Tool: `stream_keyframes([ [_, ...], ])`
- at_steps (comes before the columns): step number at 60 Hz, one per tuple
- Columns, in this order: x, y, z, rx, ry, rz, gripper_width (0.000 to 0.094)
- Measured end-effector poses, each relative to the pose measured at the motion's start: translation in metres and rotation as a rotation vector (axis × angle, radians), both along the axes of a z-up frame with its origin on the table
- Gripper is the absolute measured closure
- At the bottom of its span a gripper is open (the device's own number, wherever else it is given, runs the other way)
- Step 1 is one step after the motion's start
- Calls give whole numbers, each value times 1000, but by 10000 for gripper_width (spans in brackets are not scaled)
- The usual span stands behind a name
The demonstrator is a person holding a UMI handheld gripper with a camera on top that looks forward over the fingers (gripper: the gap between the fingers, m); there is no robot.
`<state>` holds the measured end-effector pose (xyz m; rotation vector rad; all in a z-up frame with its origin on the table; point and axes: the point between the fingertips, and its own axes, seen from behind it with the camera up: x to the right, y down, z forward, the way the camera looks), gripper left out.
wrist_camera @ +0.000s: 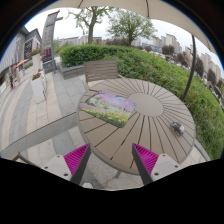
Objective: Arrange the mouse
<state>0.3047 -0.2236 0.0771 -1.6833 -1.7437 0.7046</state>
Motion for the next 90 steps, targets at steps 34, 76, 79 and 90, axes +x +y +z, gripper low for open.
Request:
stream_keyframes([
  [34,5,180,-24,61,-5,-311,81],
  [76,-22,336,-51,28,85,-347,82],
  [79,-29,342,-56,18,93,-336,82],
  [90,-58,359,-77,-12,110,-299,85],
])
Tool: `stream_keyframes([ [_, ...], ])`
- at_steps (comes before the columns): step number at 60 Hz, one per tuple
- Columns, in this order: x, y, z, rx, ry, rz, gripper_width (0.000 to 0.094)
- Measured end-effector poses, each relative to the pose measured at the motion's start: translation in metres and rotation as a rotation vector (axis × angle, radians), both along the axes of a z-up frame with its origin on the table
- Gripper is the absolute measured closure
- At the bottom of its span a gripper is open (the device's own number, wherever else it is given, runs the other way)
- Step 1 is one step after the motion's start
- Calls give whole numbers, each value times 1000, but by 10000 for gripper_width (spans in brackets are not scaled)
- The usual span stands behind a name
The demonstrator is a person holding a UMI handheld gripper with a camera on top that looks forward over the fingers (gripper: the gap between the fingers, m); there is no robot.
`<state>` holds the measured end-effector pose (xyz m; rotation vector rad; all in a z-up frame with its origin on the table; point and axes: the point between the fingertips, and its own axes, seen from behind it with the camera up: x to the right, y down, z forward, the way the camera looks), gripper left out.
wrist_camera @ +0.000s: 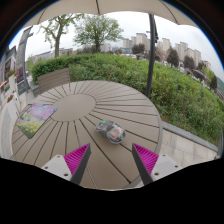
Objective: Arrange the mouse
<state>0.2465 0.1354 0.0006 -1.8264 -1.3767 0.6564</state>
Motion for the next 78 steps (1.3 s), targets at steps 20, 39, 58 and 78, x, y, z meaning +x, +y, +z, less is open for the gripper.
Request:
stream_keyframes([
  [20,-52,28,-20,-14,6,-9,82],
  [39,-87,51,-20,-1,1,-24,74],
  [58,-98,53,-21,-19,-16,-39,385],
  [78,-106,46,55,19,-14,-162,565],
])
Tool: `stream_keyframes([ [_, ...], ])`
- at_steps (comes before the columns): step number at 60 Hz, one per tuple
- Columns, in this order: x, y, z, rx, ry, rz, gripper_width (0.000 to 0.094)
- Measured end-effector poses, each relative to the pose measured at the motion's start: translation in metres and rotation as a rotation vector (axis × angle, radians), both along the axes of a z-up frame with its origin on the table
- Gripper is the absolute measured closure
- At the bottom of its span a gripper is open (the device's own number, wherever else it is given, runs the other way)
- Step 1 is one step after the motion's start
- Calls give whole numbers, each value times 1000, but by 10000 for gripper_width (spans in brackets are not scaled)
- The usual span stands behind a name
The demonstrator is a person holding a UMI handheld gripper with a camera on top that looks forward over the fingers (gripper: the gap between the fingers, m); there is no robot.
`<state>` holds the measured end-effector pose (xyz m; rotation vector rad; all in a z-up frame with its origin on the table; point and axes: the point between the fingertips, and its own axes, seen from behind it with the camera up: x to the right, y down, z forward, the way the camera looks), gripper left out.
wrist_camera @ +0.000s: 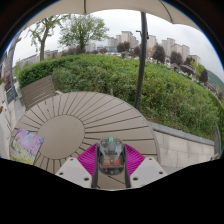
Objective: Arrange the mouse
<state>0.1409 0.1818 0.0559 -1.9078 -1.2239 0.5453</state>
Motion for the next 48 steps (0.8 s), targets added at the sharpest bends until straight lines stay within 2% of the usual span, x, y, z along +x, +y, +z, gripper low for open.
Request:
stream_keyframes([
  [11,-43,-95,60,-70,52,47,566],
  [20,-80,-212,65,-115,58,117,566],
  [34,-129,-351,4,-130,27,179,547],
  [40,-139,-380,-35,-122,-21,201,546],
  [48,-140,-395,-73,-141,-72,199,464],
])
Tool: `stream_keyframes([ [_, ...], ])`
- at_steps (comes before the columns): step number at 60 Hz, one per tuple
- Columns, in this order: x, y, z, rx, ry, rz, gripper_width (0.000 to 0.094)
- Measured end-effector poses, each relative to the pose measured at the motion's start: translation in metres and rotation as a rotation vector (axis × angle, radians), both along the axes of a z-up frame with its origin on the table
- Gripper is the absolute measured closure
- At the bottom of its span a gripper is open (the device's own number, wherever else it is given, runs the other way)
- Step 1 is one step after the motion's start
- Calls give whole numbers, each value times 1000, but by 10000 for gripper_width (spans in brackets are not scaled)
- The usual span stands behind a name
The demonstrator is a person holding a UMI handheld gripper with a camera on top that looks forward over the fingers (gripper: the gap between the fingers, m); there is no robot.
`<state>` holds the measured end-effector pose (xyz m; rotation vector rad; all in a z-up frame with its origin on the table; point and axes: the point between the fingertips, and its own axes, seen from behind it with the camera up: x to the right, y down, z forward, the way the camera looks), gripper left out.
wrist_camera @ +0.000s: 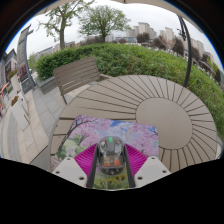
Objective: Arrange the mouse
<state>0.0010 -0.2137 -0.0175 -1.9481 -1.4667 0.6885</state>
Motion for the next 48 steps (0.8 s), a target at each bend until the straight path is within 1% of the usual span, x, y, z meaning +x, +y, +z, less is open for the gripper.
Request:
stream_keyframes([
  [2,-1,0,-2,2,4,-3,441],
  [3,-1,0,1,6,12,-1,418],
  [4,-1,1,3,15,14,-4,374],
  [5,0,3,5,24,13,-8,309],
  [7,2,6,9,43,8,-7,133],
  [8,5,9,17,48,8,-5,67],
  [10,6,9,21,53,12,-1,101],
  [11,7,9,25,52,13,-1,104],
  [16,26,11,53,46,4,4,85],
  [24,84,16,108,105,-41,40,89],
  [32,145,8,157,125,-40,85,91],
  [41,201,7,180,128,-66,86,93],
  [45,219,6,183,129,-72,73,93],
  [48,231,5,183,112,-86,61,93],
])
